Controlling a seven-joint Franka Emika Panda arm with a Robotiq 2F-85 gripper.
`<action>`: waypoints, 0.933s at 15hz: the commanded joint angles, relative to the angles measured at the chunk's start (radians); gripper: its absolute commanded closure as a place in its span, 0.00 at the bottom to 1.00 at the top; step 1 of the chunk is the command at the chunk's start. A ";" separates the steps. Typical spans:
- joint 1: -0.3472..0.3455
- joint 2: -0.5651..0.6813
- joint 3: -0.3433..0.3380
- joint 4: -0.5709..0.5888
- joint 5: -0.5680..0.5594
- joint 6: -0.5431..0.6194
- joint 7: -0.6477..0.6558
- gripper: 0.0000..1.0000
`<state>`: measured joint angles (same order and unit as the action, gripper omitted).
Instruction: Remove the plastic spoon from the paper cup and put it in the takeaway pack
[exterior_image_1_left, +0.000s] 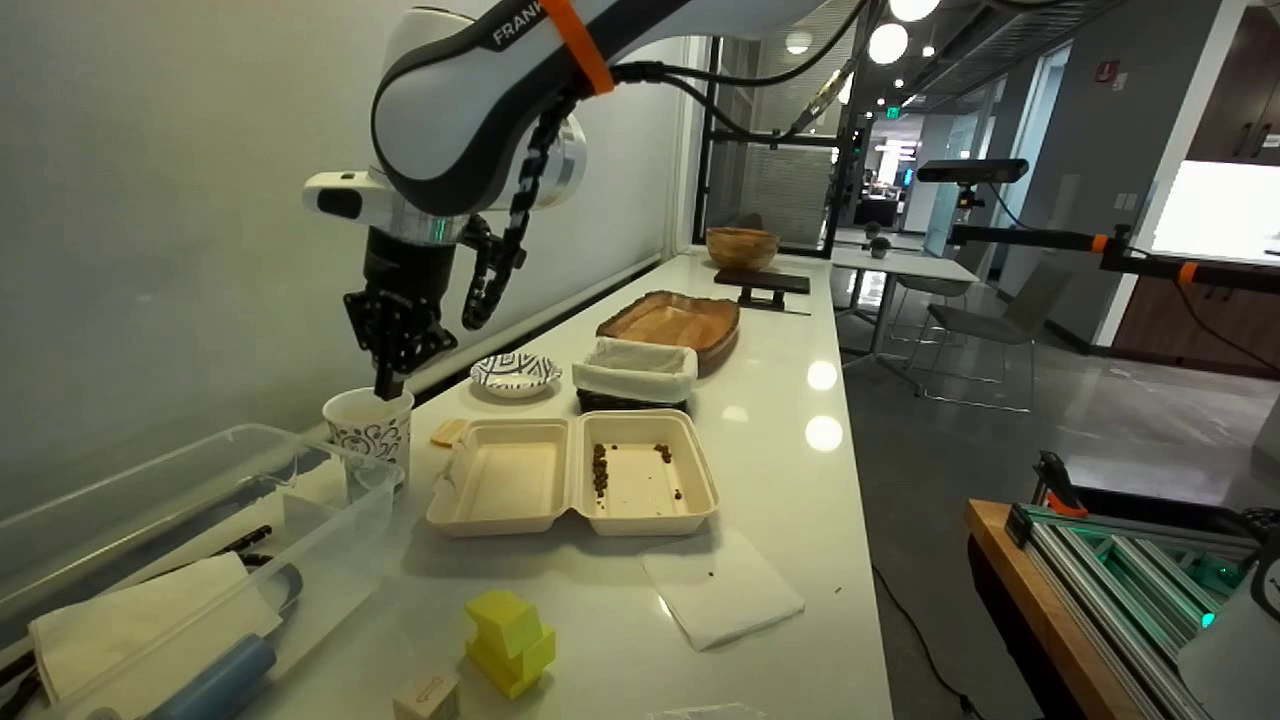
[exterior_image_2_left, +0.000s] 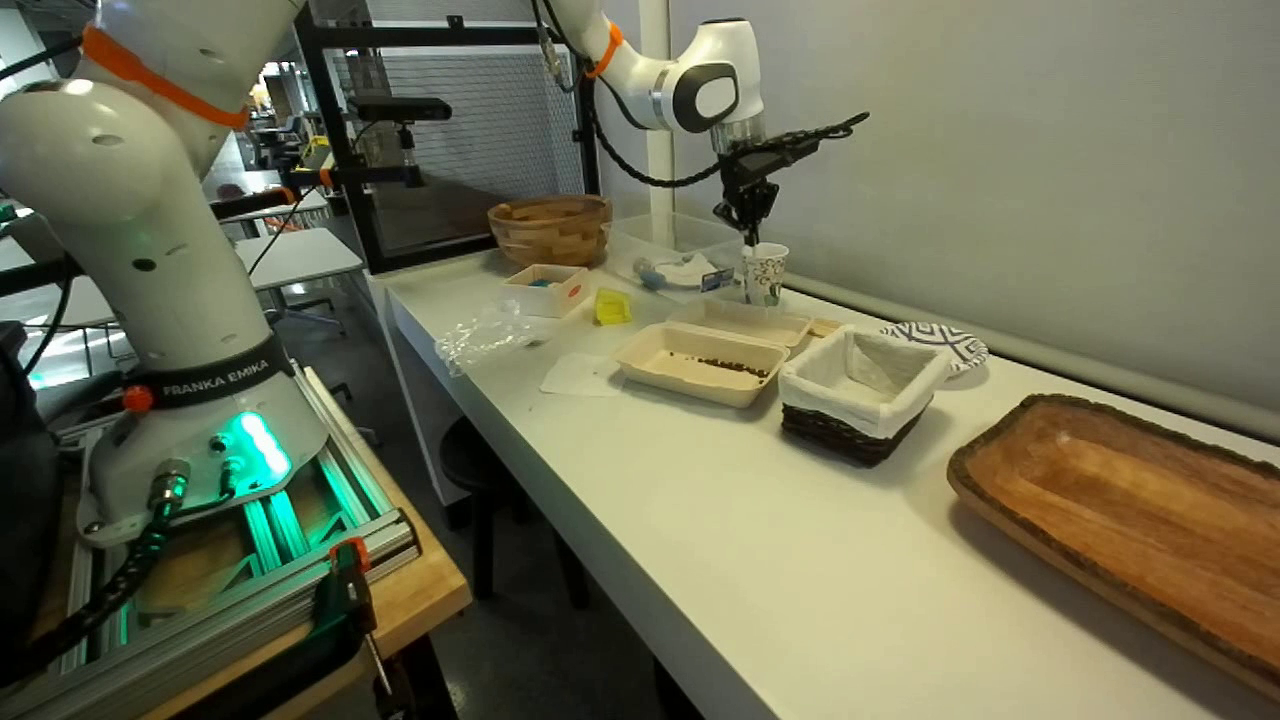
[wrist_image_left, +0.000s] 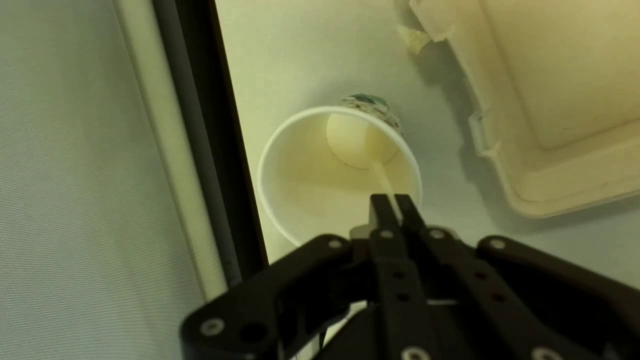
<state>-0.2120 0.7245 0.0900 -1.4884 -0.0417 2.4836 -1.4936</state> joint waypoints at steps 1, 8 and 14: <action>0.011 -0.010 -0.008 0.005 -0.006 -0.008 0.013 0.99; 0.040 -0.129 -0.023 -0.044 0.008 -0.029 0.188 0.99; 0.000 -0.315 -0.003 -0.184 0.095 -0.070 0.298 0.99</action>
<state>-0.1938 0.5365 0.0850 -1.5414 -0.0071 2.4422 -1.2412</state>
